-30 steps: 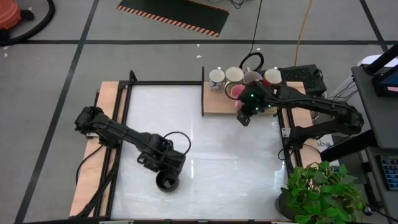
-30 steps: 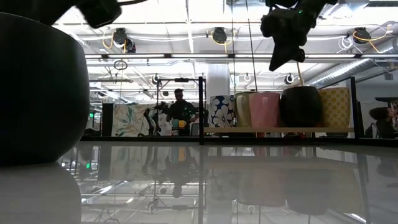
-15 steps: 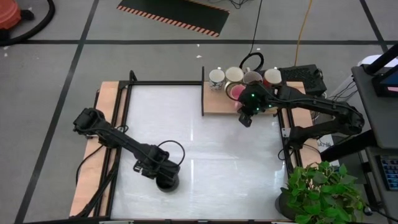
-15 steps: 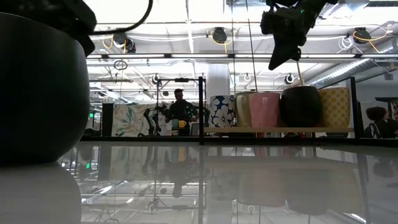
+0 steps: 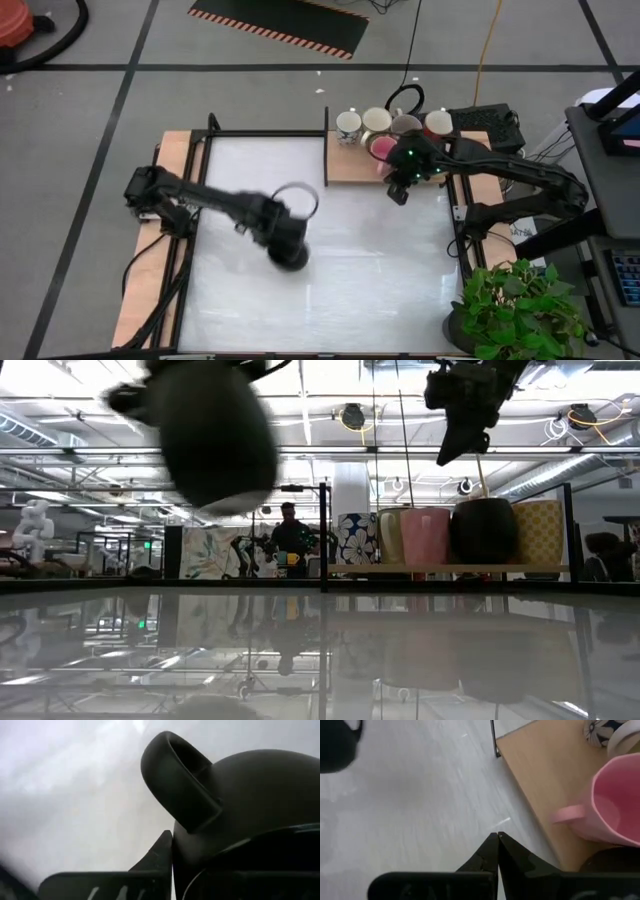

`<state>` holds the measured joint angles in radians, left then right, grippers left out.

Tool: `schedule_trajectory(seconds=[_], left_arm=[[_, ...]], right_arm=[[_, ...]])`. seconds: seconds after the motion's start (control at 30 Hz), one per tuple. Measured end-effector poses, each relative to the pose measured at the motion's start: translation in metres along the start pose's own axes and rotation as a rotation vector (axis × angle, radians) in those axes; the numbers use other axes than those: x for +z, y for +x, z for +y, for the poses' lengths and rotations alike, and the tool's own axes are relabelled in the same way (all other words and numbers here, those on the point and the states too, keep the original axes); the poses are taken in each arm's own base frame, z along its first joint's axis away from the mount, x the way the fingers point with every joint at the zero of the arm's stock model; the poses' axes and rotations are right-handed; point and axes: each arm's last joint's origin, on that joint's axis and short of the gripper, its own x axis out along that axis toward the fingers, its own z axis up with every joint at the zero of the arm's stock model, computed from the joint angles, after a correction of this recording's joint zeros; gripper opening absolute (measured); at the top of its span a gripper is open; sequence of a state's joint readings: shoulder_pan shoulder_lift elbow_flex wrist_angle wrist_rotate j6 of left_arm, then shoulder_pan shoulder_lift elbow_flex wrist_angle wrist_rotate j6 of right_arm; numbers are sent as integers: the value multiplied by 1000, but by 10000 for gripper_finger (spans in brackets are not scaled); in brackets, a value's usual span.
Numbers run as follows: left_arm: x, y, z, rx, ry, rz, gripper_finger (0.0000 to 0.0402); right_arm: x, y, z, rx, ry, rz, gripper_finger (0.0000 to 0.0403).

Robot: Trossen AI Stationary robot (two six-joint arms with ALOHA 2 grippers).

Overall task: Place coffee mugs
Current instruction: Put the black mug on the shelf

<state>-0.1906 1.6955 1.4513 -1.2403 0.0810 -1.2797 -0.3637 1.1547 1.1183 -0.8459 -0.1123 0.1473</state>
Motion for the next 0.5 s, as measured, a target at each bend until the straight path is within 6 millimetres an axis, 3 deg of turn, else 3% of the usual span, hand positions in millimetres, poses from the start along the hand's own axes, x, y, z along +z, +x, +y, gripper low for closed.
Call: schedule_trajectory(seconds=[0.1,0.27,0.5], left_arm=[[36,-33,5,-34,50,-127,19],[95,-79,29,-67,129,-294,19],[154,-129,72,-51,266,-465,19]], right_arm=[[0,-5,0,-3,25,-24,0],[0,-9,0,-26,75,-61,0],[0,-13,0,-39,202,-86,0]])
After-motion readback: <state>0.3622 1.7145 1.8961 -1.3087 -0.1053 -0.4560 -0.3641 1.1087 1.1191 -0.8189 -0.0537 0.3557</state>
